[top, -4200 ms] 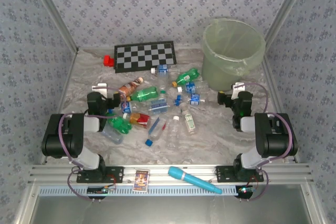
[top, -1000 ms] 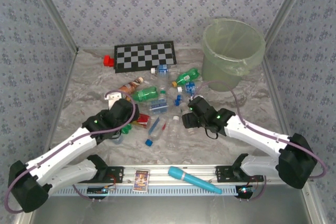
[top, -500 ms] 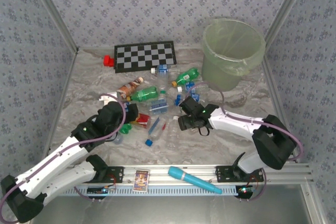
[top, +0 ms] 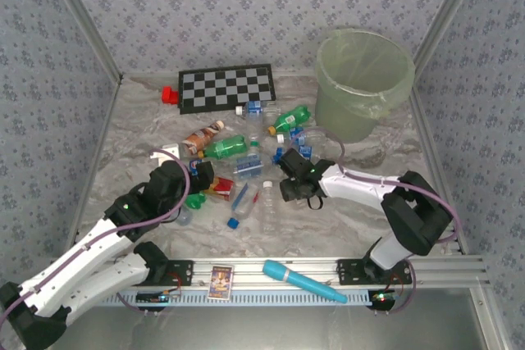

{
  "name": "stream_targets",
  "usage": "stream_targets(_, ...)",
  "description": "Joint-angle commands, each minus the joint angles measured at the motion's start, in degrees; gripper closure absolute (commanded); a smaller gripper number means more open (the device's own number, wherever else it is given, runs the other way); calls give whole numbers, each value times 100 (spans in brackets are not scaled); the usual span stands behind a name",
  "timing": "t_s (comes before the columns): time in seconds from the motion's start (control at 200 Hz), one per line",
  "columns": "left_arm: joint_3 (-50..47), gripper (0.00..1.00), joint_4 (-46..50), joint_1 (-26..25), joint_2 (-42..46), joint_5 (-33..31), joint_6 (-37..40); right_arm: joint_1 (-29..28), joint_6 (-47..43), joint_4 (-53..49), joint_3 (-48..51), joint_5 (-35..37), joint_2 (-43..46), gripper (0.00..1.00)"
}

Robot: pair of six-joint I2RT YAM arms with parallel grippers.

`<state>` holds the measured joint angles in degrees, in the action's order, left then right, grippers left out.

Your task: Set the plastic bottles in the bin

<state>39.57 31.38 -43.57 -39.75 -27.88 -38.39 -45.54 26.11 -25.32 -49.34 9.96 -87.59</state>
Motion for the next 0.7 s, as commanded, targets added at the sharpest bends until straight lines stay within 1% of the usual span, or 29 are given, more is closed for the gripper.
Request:
stream_targets(0.0,-14,0,38,-18,124,-127,16,-66,0,-208,-132,290,573,44)
stream_targets(0.155,-54,0,17,-15,286,-235,3,-99,-88,-362,-196,435,1402,48)
stream_targets(0.275,-114,0,-21,-19,394,-227,-32,-101,-237,-565,-411,580,2055,48)
stream_targets(0.405,-134,0,-88,-17,489,-76,31,-11,-453,-822,-829,762,2710,48)
stream_targets(0.465,-131,0,-133,-13,524,-1,77,152,-576,-847,-1071,815,2941,48)
stream_targets(0.535,-125,0,-199,-14,570,129,123,421,-734,-859,-1419,686,3084,48)
stream_targets(0.62,-125,0,-273,-19,614,276,171,817,-902,-883,-2012,540,3045,47)
stream_targets(0.695,-118,0,-281,-15,643,342,187,1201,-974,-1097,-2519,450,2897,47)
